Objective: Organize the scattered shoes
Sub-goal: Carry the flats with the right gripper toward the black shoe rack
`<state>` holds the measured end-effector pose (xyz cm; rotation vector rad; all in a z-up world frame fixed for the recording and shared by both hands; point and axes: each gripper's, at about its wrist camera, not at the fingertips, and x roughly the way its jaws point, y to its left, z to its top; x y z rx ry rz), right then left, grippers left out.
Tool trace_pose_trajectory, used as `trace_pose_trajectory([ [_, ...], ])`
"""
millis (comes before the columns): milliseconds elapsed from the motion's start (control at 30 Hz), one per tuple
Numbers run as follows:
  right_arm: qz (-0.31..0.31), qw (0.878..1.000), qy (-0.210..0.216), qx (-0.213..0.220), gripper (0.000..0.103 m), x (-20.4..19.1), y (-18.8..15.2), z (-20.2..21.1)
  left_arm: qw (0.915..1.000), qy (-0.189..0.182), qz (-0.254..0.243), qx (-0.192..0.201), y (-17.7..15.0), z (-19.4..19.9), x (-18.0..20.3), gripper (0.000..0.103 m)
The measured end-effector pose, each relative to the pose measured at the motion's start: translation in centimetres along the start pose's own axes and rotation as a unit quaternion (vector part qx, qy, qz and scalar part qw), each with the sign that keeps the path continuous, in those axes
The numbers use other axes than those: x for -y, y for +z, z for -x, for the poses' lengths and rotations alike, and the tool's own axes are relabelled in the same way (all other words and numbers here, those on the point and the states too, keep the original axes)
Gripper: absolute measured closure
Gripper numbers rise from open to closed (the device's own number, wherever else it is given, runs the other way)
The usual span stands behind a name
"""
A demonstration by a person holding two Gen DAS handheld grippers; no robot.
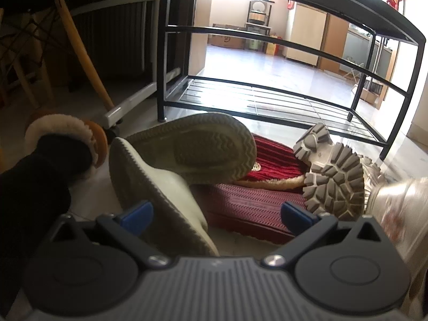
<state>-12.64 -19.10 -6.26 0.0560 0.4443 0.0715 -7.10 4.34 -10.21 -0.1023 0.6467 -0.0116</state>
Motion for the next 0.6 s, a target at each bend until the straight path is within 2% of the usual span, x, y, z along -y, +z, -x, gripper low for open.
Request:
trace_pose_trajectory([
  [233, 0.002, 0.999, 0.005, 0.041, 0.091, 0.0, 3.5, 0.0, 0.9999, 0.000, 0.013, -0.001, 0.2, -0.2, -0.5, 0.000],
  [433, 0.016, 0.997, 0.030, 0.075, 0.091, -1.3, 7.9, -0.4, 0.9994, 0.001, 0.032, 0.010, 0.6, 0.0, -1.4, 0.000],
  [600, 0.021, 0.994, 0.053, 0.095, 0.091, -2.7, 12.5, -3.0, 0.9993, 0.012, 0.034, 0.012, 0.8, -0.6, -2.0, 0.000],
])
